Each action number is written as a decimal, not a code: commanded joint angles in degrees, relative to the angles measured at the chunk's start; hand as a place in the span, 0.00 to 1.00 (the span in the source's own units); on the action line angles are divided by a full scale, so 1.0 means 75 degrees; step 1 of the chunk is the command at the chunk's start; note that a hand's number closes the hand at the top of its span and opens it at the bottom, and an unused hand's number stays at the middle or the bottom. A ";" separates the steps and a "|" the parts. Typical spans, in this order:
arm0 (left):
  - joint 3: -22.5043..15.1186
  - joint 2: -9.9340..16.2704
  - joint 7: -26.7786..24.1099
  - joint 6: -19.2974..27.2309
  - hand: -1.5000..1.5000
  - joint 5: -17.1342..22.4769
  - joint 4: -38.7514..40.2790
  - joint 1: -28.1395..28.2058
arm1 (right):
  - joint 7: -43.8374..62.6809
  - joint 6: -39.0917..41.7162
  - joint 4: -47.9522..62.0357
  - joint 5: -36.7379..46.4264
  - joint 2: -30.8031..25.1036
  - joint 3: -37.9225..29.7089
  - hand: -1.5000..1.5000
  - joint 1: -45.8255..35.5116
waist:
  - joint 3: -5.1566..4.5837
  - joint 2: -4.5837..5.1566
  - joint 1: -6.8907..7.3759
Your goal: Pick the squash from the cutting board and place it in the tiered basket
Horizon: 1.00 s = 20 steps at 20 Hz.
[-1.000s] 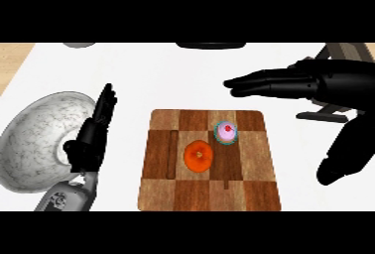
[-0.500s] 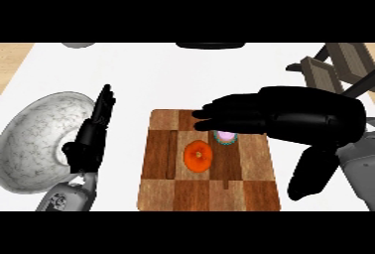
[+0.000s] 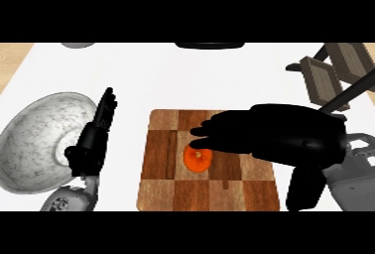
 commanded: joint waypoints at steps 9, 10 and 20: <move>0.0440 -0.0148 0.0500 -0.0167 0.50 -0.0346 -0.0016 -0.0452 | -0.1382 -0.0323 0.0146 0.2550 -0.0160 0.0407 0.00 0.0360 | 0.0006 0.0018 0.0032; 0.0256 -0.0385 0.0072 -0.0251 0.50 -0.0463 0.0321 -0.0330 | -0.1317 0.0042 0.0256 0.2406 -0.0011 0.0236 0.00 0.0171 | 0.0002 0.0014 0.0015; 0.0316 -0.0606 0.0303 -0.0266 0.50 -0.0629 0.0013 -0.0268 | -0.3396 -0.1519 0.0376 0.4309 -0.0501 0.1230 0.00 0.0592 | 0.0006 0.0018 0.0021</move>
